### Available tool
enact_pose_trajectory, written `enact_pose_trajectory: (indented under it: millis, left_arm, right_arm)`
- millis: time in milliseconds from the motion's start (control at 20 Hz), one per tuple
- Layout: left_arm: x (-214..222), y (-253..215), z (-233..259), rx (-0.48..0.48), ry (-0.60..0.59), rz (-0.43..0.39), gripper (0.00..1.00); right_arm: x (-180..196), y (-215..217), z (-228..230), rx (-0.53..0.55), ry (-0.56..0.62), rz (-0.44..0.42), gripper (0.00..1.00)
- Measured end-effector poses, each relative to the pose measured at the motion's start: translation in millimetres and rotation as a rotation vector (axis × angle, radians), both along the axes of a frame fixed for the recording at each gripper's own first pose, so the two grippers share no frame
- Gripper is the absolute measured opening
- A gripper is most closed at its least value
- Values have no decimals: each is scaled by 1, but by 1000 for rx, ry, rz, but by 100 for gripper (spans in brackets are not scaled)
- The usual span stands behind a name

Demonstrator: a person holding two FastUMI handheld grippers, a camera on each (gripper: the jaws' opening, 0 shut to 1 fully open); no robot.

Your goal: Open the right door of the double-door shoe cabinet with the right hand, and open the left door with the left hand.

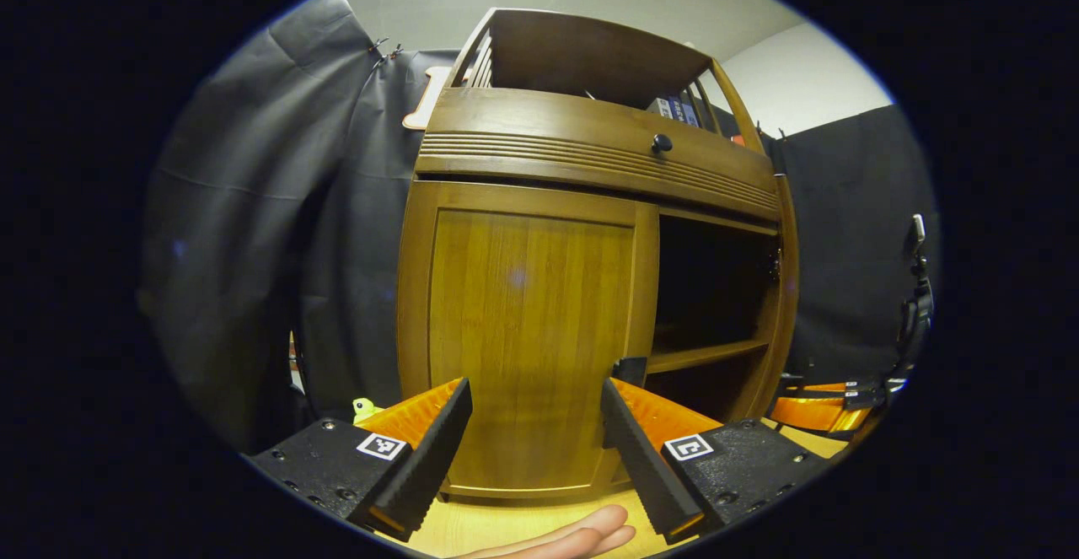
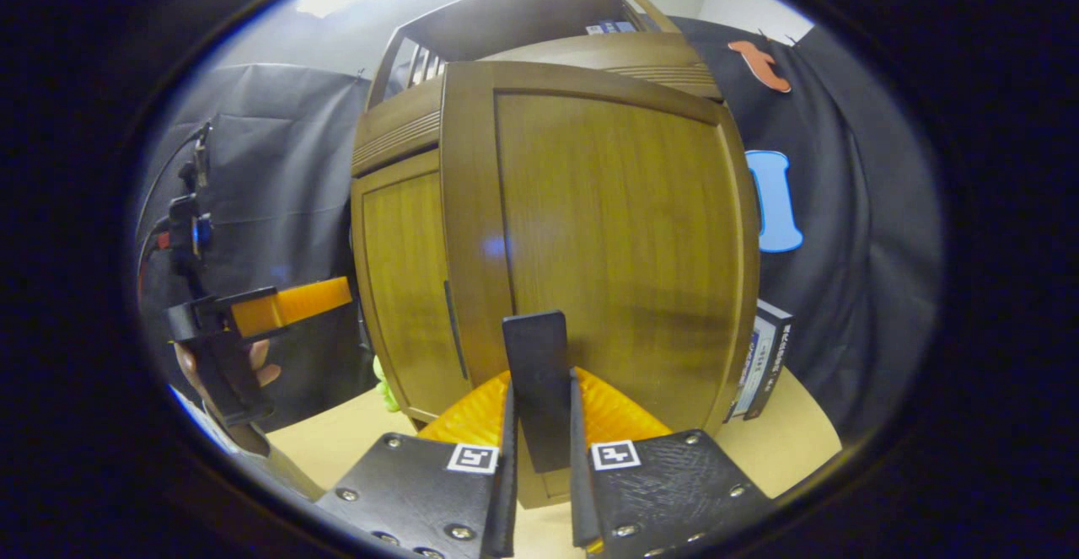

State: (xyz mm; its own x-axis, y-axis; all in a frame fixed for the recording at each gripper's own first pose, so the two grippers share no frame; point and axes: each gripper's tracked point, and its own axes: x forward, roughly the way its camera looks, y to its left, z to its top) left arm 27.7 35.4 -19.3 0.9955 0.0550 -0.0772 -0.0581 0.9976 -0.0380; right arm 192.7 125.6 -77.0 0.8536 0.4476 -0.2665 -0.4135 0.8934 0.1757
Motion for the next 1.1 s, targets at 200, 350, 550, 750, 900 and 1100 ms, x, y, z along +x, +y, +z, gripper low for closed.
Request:
enact_pose_trajectory:
  millis: [200,350,550,750,900,1100]
  left_arm:
    - [1,-1,-2,11,9,-2,95]
    - [2,-3,-3,20,8,-8,92]
    - [4,-8,-2,27,0,-28,95]
    - [4,-12,-5,24,7,-37,95]
    - [5,-10,-5,20,8,-25,92]
    - [6,-12,-6,28,11,-21,95]
  right_arm:
    - [-3,-3,3,13,9,-11,26]
    - [-3,-5,3,12,18,-31,26]
    - [-2,-10,7,10,21,-72,30]
    - [-2,-15,10,23,29,-117,25]
    - [-6,-25,9,21,34,-146,25]
    - [-10,-46,13,-2,25,-217,25]
